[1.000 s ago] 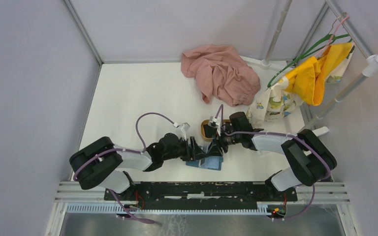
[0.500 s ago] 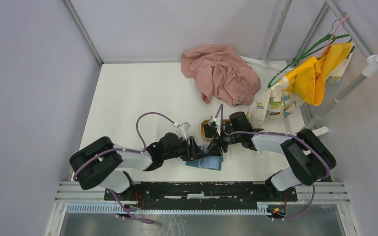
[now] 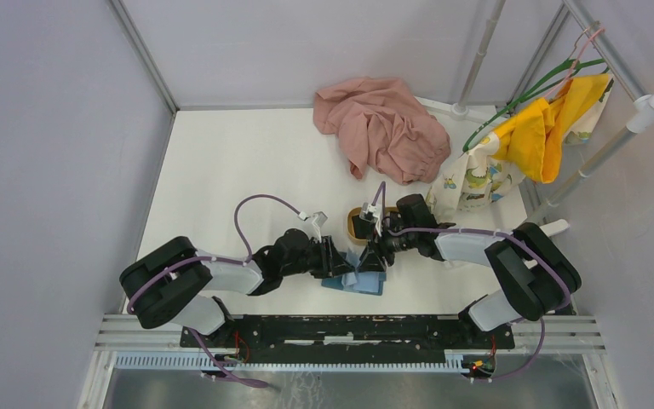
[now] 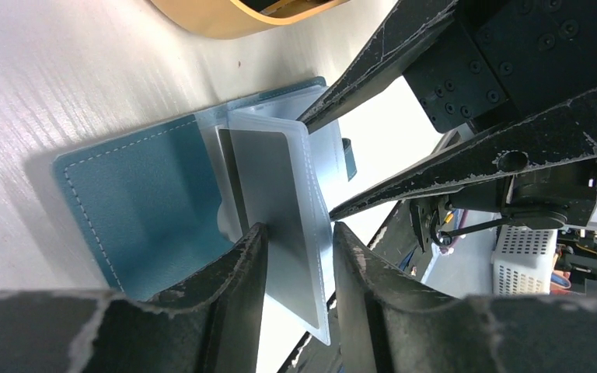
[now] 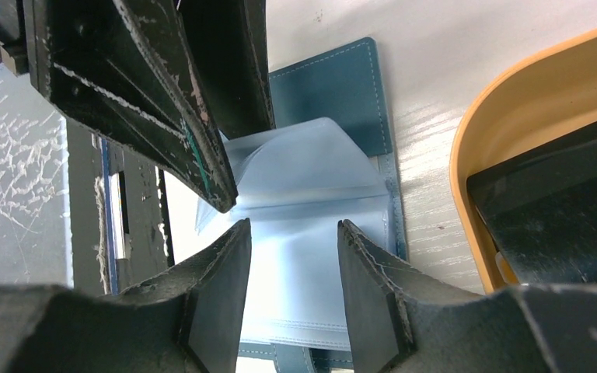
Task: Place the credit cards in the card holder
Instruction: Insert the credit card into the card holder.
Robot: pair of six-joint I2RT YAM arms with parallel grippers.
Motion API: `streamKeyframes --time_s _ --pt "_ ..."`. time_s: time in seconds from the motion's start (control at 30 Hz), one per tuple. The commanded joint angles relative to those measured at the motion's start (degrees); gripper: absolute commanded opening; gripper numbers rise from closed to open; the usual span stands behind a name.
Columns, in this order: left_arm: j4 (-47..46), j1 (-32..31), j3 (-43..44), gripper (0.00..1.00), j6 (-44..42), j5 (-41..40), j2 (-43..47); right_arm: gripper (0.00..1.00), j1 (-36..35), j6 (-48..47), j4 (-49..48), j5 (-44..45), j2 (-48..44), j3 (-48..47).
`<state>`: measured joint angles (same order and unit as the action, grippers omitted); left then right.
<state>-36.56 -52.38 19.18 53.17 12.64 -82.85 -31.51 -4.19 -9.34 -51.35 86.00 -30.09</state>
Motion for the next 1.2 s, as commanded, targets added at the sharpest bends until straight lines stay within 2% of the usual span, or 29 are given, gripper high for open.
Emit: streamKeyframes --time_s 0.0,0.13,0.23,0.3,0.37,0.5,0.97,1.07,1.17 --pt "-1.71 0.60 0.19 0.41 -2.10 0.88 1.11 0.51 -0.08 -2.67 1.04 0.19 -1.17 -1.94" --pt "-2.58 0.92 -0.26 0.41 -2.10 1.73 1.26 0.51 0.13 -5.76 3.62 0.12 -2.92 -2.99" --pt "-3.11 1.13 -0.29 0.41 -2.02 2.30 1.21 0.53 0.14 -7.41 3.63 -3.31 -4.80 -2.58" --pt "-3.57 1.22 -0.28 0.41 -1.93 2.69 0.88 0.58 0.05 -6.54 0.74 -5.47 -6.02 -0.82" --pt "-4.06 1.31 -0.20 0.41 -1.77 2.99 0.40 0.66 -0.22 -4.14 -1.91 -6.37 -5.96 0.38" --pt "-5.02 1.27 -0.20 0.41 -1.36 3.34 -0.09 0.70 -1.54 1.25 -5.60 -6.20 -3.63 1.33" --pt "-7.72 1.32 -0.02 0.40 -0.30 3.97 -2.56 0.59 -4.43 11.90 -10.24 0.82 -1.68 2.93" --pt "-7.94 1.32 -0.10 0.40 -0.19 3.88 -2.72 0.51 -4.62 11.34 -9.34 1.85 -1.42 2.62" --pt "-8.17 1.32 -0.19 0.41 -0.17 3.92 -2.89 0.38 -4.70 10.50 -7.92 1.87 -1.06 2.00"
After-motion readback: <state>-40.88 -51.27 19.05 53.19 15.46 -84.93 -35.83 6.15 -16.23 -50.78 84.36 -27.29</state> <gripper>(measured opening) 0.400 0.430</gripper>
